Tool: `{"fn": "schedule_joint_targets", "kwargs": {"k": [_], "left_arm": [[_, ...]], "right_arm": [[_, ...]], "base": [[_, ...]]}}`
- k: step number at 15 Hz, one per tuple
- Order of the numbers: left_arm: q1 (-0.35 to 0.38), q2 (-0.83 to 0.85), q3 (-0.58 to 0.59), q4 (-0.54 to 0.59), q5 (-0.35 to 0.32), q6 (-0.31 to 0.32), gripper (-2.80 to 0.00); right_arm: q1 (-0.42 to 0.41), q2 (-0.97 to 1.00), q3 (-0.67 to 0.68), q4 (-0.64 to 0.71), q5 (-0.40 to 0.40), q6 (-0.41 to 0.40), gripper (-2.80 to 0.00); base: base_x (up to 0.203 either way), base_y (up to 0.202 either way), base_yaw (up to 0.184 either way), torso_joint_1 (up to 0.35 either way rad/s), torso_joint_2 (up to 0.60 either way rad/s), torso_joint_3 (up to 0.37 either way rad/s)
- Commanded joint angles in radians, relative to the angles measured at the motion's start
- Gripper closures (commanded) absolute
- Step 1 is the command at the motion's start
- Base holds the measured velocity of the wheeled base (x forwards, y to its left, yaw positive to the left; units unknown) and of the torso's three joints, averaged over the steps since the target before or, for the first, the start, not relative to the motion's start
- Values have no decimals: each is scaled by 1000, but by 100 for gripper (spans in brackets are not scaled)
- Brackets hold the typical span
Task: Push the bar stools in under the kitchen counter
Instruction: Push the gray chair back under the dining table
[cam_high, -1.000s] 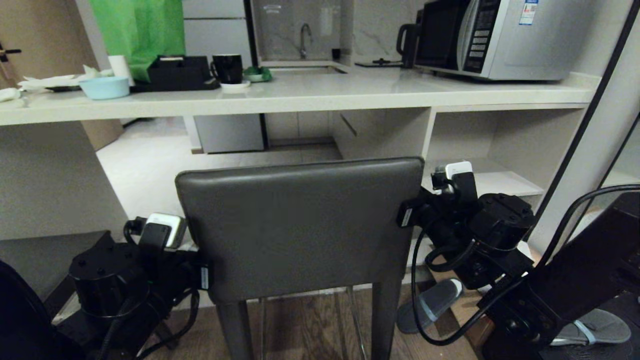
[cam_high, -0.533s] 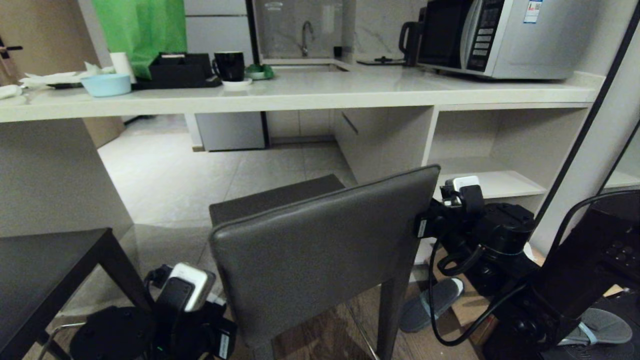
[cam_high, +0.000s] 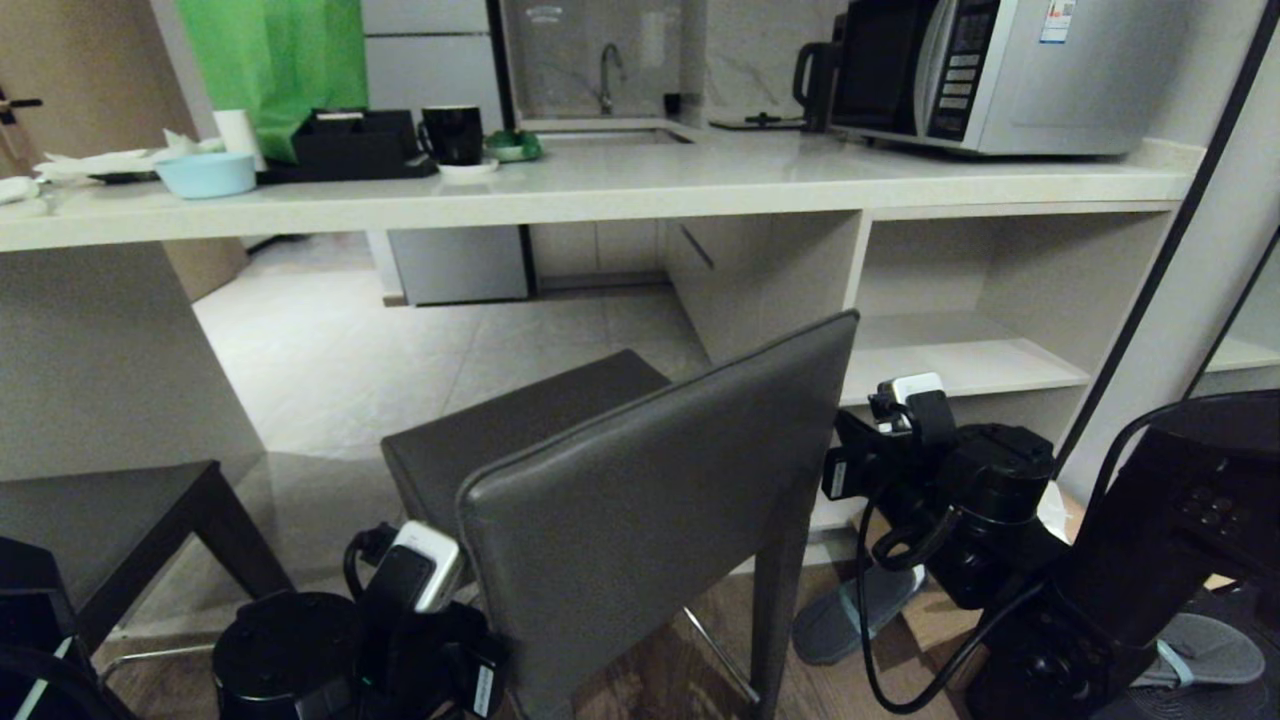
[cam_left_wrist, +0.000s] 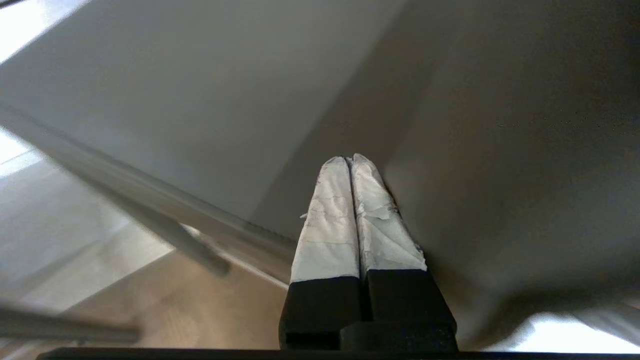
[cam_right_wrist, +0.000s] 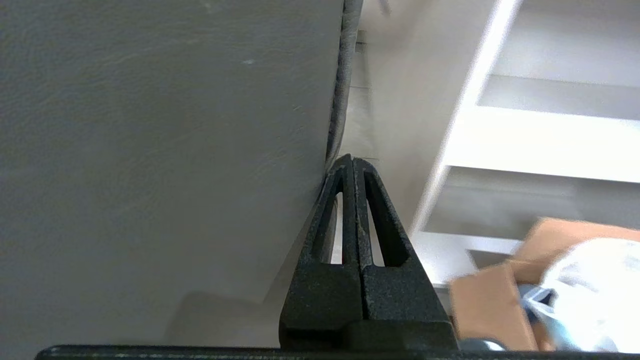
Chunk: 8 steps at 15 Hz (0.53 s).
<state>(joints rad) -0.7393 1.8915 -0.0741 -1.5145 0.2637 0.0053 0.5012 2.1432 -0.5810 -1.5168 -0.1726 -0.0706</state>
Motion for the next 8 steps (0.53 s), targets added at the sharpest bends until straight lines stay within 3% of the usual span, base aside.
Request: {"fn": "schedule_joint_targets", "kwargs": {"k": [1,4,8], "left_arm": [[12,13,-13,-16,39,-1,0],[70,42,-58,-16,91,-5,0],[236,72,-140,-16,86,11,0]], "right_arm": [[91,3,-14,-13,-4,-1,0],[108,-6,-14,-13,-5,-1,0],[136,-17,-10,-13,-10,-3,0]], "base": [[0,0,0,0,0,0],[0,0,0,0,0,0],[0,0,0,0,0,0]]}}
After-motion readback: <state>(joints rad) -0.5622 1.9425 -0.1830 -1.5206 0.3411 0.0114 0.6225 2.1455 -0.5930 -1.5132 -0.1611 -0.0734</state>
